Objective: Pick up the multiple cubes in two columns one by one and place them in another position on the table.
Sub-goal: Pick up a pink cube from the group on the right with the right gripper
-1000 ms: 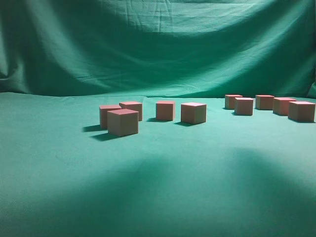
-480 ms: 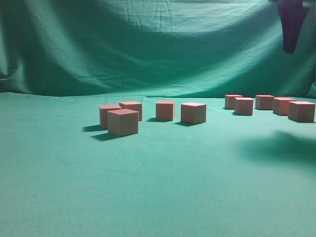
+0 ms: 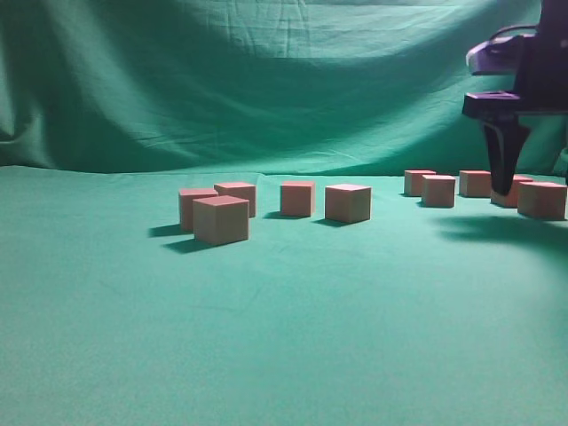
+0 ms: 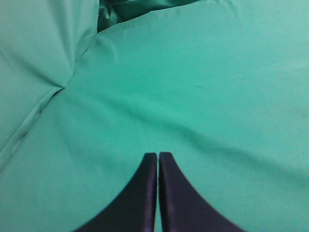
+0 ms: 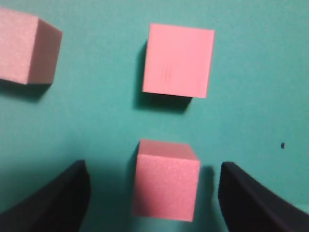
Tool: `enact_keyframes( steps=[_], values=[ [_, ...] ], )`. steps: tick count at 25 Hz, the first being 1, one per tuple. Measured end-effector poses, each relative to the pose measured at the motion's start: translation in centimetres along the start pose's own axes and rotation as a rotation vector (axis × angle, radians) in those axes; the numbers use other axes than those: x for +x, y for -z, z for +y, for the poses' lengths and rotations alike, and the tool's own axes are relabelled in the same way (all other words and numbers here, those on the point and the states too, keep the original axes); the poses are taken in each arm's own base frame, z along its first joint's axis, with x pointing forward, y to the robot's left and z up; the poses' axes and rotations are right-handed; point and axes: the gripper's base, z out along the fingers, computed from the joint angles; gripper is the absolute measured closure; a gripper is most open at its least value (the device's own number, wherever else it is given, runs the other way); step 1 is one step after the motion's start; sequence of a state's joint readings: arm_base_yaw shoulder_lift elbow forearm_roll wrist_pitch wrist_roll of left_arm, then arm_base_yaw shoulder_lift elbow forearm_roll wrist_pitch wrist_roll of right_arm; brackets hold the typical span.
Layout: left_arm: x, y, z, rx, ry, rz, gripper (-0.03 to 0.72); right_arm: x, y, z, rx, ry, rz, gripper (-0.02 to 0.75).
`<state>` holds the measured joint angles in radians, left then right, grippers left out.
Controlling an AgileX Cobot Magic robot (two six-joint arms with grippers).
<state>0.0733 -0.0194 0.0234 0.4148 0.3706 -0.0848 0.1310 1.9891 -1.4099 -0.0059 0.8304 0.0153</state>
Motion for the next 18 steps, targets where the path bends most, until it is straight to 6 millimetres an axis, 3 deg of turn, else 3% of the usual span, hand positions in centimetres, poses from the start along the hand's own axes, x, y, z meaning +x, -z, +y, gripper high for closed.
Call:
enact_keyframes(
  steps=[1, 3, 7, 14, 18],
  values=[
    [0.0, 0.0, 0.0, 0.0, 0.0, 0.0, 0.688, 0.0, -0.1, 0.0, 0.0, 0.0, -0.003, 0.218],
    [0.0, 0.0, 0.0, 0.0, 0.0, 0.0, 0.688, -0.1, -0.5, 0.0, 0.0, 0.0, -0.003, 0.228],
    [0.0, 0.0, 0.0, 0.0, 0.0, 0.0, 0.688, -0.1, -0.6, 0.0, 0.0, -0.017, -0.003, 0.483],
    [0.0, 0.0, 0.0, 0.0, 0.0, 0.0, 0.688, 0.2, -0.1, 0.0, -0.004, -0.038, 0.02, 0.489],
    [0.0, 0.0, 0.0, 0.0, 0.0, 0.0, 0.688, 0.7, 3.5, 0.9, -0.059, -0.032, 0.012, 0.489]
  ],
)
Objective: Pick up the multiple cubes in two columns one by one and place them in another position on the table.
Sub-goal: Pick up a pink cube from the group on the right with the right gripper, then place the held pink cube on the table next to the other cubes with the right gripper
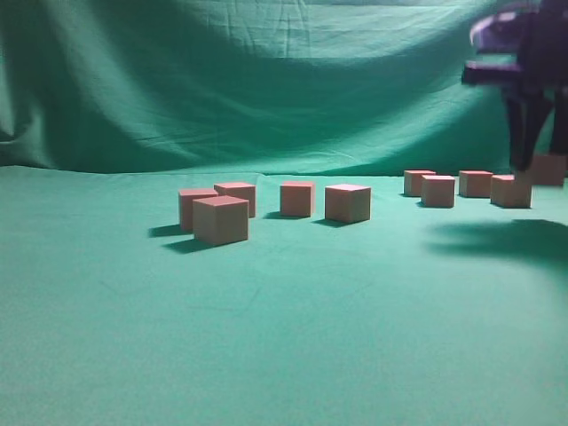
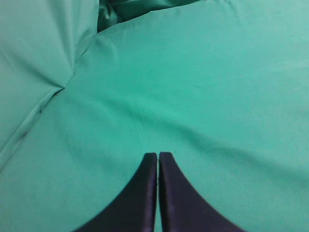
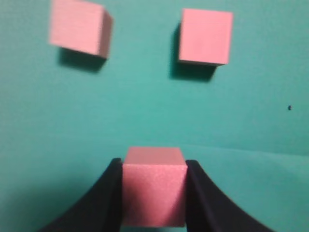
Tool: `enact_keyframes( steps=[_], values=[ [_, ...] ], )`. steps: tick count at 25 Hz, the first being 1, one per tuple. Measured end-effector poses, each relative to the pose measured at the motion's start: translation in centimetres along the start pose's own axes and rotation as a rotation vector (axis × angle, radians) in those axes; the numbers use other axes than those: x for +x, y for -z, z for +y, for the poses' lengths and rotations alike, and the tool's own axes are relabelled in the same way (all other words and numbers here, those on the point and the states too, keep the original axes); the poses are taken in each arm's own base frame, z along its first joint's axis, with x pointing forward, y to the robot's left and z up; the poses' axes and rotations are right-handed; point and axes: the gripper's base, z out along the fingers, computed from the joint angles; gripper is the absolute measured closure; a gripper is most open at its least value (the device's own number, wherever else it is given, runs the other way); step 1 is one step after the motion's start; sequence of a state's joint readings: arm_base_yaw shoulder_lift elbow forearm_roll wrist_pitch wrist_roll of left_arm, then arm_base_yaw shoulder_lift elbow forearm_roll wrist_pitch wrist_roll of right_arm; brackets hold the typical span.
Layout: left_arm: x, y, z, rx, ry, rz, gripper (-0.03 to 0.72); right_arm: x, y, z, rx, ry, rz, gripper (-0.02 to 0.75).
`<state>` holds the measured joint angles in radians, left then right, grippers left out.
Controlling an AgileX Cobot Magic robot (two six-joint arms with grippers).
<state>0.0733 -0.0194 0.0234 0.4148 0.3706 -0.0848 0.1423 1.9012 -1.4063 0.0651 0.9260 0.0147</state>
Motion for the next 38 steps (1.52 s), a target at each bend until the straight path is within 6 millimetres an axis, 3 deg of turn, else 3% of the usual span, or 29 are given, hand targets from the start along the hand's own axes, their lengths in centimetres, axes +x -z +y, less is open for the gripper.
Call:
enact_keyframes(
  steps=[3, 7, 12, 16, 21, 27, 38],
  values=[
    [0.0, 0.0, 0.0, 0.0, 0.0, 0.0, 0.688, 0.7, 3.2, 2.8, -0.033, 0.106, -0.042, 0.489],
    [0.0, 0.0, 0.0, 0.0, 0.0, 0.0, 0.688, 2.6, 6.0, 8.5, -0.086, 0.321, -0.066, 0.489],
    [0.0, 0.0, 0.0, 0.0, 0.0, 0.0, 0.688, 5.8, 6.3, 15.6, -0.144, 0.62, -0.06, 0.489],
    [0.0, 0.0, 0.0, 0.0, 0.0, 0.0, 0.688, 7.8, 6.1, 19.2, -0.186, 0.793, -0.101, 0.489],
    [0.0, 0.0, 0.0, 0.0, 0.0, 0.0, 0.688, 8.5, 3.9, 20.9, -0.189, 0.878, -0.071, 0.489],
    [0.0, 0.0, 0.0, 0.0, 0.0, 0.0, 0.688, 8.3, 0.4, 21.4, -0.177, 0.911, -0.025, 0.489],
    [0.0, 0.0, 0.0, 0.0, 0.0, 0.0, 0.688, 8.0, -1.8, 21.8, -0.176, 0.97, -0.041, 0.489]
  ],
)
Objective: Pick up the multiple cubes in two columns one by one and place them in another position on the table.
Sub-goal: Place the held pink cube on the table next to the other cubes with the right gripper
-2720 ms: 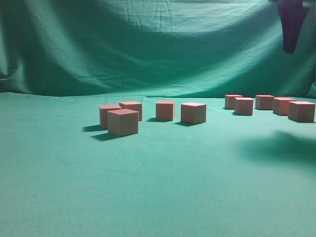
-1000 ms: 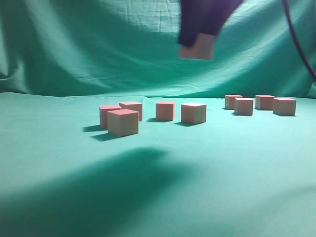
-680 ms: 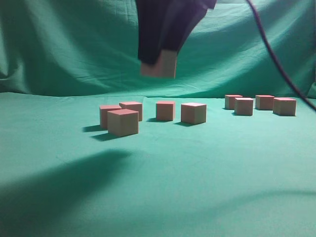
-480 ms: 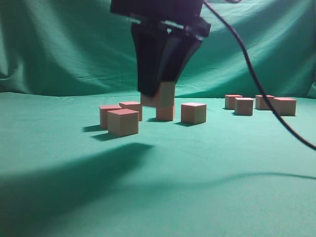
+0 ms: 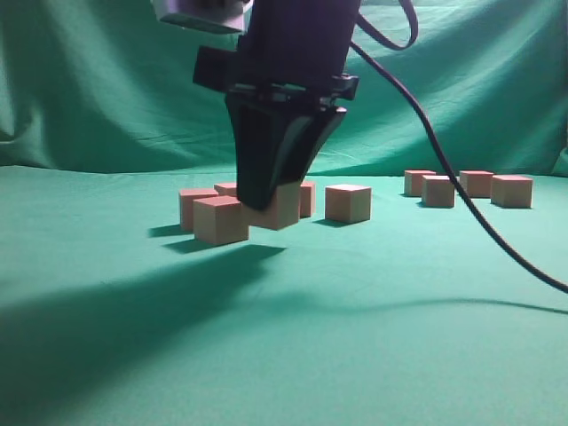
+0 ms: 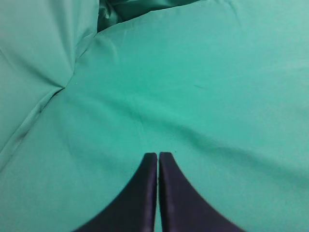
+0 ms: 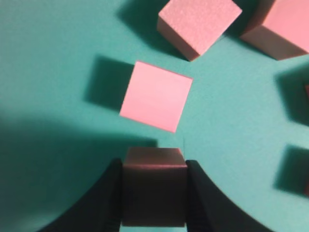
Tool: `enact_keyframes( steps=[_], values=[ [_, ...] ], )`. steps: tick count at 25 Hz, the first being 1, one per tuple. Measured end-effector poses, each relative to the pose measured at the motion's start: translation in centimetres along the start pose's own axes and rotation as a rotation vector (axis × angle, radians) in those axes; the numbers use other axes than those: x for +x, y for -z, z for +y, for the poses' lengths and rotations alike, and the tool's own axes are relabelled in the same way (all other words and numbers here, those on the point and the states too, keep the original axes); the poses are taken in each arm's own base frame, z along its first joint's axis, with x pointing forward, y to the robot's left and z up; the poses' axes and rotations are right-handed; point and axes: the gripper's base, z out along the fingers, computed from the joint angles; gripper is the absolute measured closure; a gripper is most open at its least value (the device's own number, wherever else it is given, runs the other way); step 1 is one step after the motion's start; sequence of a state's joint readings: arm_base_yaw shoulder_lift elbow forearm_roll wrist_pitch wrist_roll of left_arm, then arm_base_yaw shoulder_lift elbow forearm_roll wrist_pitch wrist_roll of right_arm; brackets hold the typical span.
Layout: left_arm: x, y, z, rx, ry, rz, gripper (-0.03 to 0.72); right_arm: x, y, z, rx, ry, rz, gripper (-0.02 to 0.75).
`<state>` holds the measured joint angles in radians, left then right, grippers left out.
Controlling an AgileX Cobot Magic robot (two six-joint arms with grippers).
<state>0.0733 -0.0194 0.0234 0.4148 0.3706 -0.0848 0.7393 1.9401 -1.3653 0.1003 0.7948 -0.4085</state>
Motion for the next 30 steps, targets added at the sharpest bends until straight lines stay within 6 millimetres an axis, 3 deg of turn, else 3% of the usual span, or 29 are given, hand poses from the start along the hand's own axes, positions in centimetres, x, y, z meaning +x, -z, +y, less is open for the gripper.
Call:
enact_keyframes(
  steps=[11, 13, 16, 19, 24, 30],
  values=[
    [0.0, 0.0, 0.0, 0.0, 0.0, 0.0, 0.688, 0.1, -1.1, -0.1, -0.006, 0.026, 0.018, 0.489],
    [0.0, 0.0, 0.0, 0.0, 0.0, 0.0, 0.688, 0.1, -1.1, 0.0, -0.008, 0.028, 0.023, 0.399],
    [0.0, 0.0, 0.0, 0.0, 0.0, 0.0, 0.688, 0.3, -0.8, 0.1, -0.019, 0.03, 0.045, 0.199],
    [0.0, 0.0, 0.0, 0.0, 0.0, 0.0, 0.688, -0.1, 0.9, 0.1, -0.029, 0.029, 0.076, 0.08],
    [0.0, 0.0, 0.0, 0.0, 0.0, 0.0, 0.688, -1.7, 5.8, -0.6, 0.008, 0.023, 0.129, 0.095],
    [0.0, 0.0, 0.0, 0.0, 0.0, 0.0, 0.688, -2.7, 9.2, -3.2, 0.17, -0.11, 0.103, 0.095]
  ],
)
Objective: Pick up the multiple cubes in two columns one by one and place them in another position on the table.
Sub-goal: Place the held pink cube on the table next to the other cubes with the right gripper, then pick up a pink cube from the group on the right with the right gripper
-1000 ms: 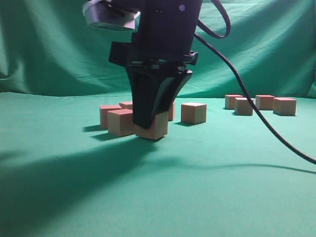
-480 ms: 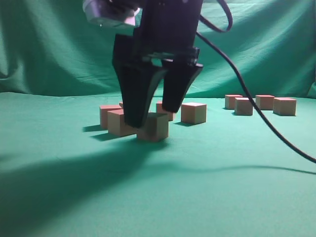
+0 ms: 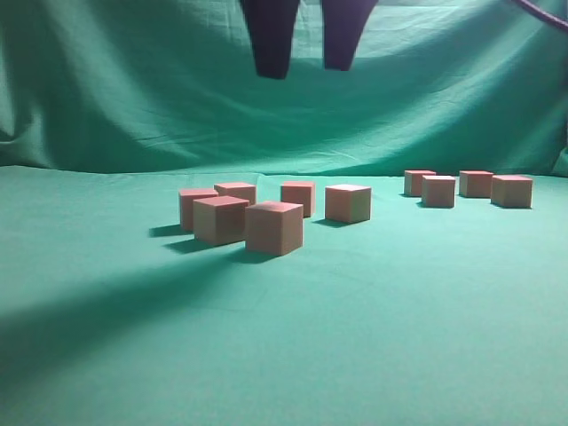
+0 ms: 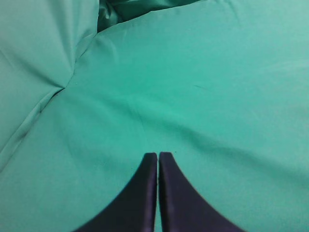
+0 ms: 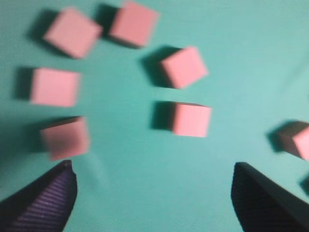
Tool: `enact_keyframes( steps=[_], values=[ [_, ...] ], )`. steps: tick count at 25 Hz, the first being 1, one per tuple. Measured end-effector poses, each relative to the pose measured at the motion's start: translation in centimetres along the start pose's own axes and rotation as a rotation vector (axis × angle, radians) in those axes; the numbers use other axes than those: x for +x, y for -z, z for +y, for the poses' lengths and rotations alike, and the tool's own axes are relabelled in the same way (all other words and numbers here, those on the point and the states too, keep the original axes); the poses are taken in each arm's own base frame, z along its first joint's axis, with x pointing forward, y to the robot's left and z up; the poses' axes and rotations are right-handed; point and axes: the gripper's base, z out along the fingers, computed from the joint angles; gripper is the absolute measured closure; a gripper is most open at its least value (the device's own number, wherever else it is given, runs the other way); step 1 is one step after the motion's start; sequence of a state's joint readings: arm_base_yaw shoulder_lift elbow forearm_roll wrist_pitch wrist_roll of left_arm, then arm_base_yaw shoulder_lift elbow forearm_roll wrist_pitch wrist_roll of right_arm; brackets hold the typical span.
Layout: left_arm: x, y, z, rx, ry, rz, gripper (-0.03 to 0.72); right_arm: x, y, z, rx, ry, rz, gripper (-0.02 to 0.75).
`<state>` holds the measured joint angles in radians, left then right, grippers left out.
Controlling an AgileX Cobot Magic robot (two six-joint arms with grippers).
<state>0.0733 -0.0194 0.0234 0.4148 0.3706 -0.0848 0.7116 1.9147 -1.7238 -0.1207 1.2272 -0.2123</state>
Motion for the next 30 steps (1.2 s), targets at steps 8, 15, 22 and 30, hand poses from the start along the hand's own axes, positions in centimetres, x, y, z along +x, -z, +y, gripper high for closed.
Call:
enact_keyframes(
  steps=[8, 15, 22, 30],
  values=[
    [0.0, 0.0, 0.0, 0.0, 0.0, 0.0, 0.688, 3.8, -0.3, -9.5, 0.129, -0.47, 0.038, 0.095],
    [0.0, 0.0, 0.0, 0.0, 0.0, 0.0, 0.688, 5.7, -0.6, -15.2, 0.087, -0.727, -0.143, 0.153],
    [0.0, 0.0, 0.0, 0.0, 0.0, 0.0, 0.688, 6.1, -5.1, -17.3, 0.058, -0.806, -0.132, 0.256],
    [0.0, 0.0, 0.0, 0.0, 0.0, 0.0, 0.688, 5.7, -10.4, -17.2, 0.003, -0.832, -0.078, 0.242]
  ],
)
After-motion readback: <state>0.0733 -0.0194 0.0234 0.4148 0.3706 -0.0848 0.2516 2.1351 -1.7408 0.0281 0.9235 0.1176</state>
